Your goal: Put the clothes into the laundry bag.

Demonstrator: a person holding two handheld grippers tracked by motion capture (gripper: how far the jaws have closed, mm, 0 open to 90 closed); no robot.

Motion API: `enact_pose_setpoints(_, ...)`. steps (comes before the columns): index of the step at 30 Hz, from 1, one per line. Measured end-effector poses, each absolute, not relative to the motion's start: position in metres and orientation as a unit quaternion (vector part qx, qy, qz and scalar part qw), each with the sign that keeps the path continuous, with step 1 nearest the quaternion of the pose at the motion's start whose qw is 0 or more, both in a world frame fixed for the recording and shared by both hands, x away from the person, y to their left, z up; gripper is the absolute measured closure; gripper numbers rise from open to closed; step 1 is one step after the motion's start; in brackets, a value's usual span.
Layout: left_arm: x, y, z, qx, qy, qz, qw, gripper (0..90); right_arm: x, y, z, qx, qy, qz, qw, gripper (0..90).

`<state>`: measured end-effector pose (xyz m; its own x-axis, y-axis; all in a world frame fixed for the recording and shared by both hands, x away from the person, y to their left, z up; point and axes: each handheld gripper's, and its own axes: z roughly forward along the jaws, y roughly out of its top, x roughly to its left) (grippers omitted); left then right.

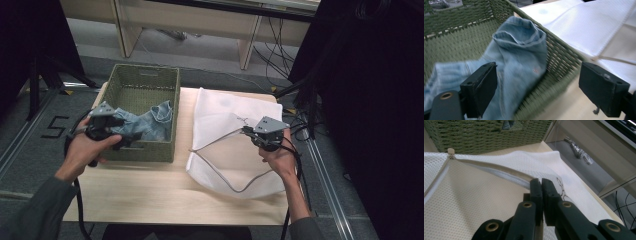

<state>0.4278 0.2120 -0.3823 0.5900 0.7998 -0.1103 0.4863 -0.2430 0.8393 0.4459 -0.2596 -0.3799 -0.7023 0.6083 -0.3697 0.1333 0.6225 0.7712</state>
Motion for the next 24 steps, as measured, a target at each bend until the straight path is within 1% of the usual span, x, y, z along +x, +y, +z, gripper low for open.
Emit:
enact_pose_setpoints(3,0.459,0.205,-0.377,0.788,0.406,0.175,0.429,15.0,0.447,-0.26,-0.381,0.217,0.843,0.376,0.318,88.7)
enact_pose_setpoints(5,0.481,0.202,-0.378,0.801,0.402,0.164,0.413,15.2,0.448,-0.261,-0.382,0.218,0.844,0.376,0.313,88.7)
enact_pose_setpoints(8,0.51,0.2,-0.383,0.821,0.403,0.164,0.371,15.2,0.448,-0.262,-0.383,0.223,0.843,0.378,0.311,88.7)
enact_pose_setpoints(9,0.52,0.199,-0.387,0.82,0.406,0.166,0.367,15.3,0.448,-0.262,-0.383,0.223,0.842,0.379,0.312,88.7)
enact_pose_setpoints(11,0.533,0.196,-0.394,0.817,0.416,0.152,0.37,15.2,0.448,-0.263,-0.384,0.221,0.843,0.378,0.313,88.7)
enact_pose_setpoints(13,0.543,0.194,-0.401,0.819,0.418,0.144,0.366,15.4,0.449,-0.263,-0.385,0.219,0.843,0.38,0.312,88.7)
enact_pose_setpoints(15,0.552,0.192,-0.408,0.831,0.416,0.147,0.34,16.4,0.449,-0.263,-0.386,0.219,0.844,0.379,0.31,88.7)
enact_pose_setpoints(16,0.557,0.19,-0.415,0.83,0.416,0.153,0.339,16.3,0.449,-0.263,-0.387,0.219,0.844,0.378,0.309,88.7)
enact_pose_setpoints(18,0.562,0.189,-0.423,0.832,0.423,0.137,0.331,16.1,0.45,-0.263,-0.387,0.219,0.845,0.378,0.309,88.7)
enact_pose_setpoints(22,0.566,0.184,-0.437,0.842,0.416,0.125,0.321,15.7,0.45,-0.265,-0.387,0.221,0.844,0.378,0.309,88.7)
enact_pose_setpoints(24,0.568,0.183,-0.442,0.845,0.417,0.127,0.31,16.5,0.451,-0.264,-0.388,0.222,0.844,0.38,0.306,88.7)
